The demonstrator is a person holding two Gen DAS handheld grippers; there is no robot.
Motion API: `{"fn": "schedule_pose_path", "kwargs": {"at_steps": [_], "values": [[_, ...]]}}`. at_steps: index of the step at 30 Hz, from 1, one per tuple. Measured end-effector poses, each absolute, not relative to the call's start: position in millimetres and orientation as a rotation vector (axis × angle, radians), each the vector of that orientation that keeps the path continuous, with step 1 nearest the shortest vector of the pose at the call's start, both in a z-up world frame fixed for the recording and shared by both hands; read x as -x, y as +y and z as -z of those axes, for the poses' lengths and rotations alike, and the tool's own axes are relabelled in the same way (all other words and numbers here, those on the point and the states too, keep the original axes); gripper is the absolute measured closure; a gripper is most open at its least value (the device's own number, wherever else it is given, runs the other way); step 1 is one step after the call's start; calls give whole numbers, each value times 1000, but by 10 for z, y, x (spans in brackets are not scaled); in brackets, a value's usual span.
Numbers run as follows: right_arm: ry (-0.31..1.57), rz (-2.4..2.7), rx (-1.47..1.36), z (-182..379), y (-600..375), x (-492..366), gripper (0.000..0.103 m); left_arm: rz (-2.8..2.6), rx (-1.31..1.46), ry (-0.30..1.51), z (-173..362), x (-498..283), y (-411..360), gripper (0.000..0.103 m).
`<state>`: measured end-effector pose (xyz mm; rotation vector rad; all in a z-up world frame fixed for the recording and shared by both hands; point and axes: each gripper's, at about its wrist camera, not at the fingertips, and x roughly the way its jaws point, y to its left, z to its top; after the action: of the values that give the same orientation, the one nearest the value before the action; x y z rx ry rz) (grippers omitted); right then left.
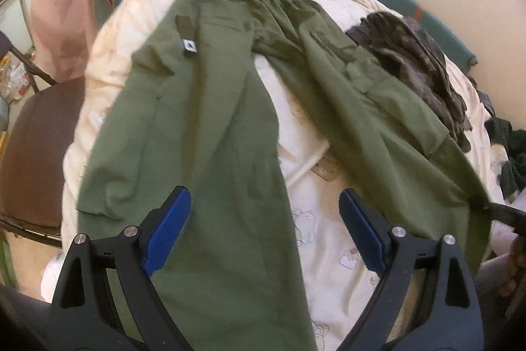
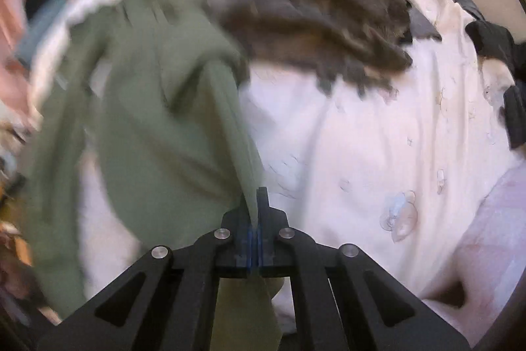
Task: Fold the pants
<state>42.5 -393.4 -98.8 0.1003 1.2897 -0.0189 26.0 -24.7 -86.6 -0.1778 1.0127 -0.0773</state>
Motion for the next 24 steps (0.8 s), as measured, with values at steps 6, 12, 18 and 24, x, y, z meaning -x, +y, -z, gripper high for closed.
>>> {"fn": "schedule_pose_path", "kwargs": {"at_steps": [6,12,18,24], "values": [[1299,-25,-136,1130,-3922,-424,101,112,166,1080,1014,-225,-402,13],[1248,-9,-261,1071,-4141,-368,91,174,199,1156,1244,-561,-783,33],[1181,17,-301,994,-4238,-394,78,46,283,1156,1458,-1425,-719,51],[1122,49,-335,917,-4325,-418,61,-58,320,1142,1670,-2215,-598,55]]}}
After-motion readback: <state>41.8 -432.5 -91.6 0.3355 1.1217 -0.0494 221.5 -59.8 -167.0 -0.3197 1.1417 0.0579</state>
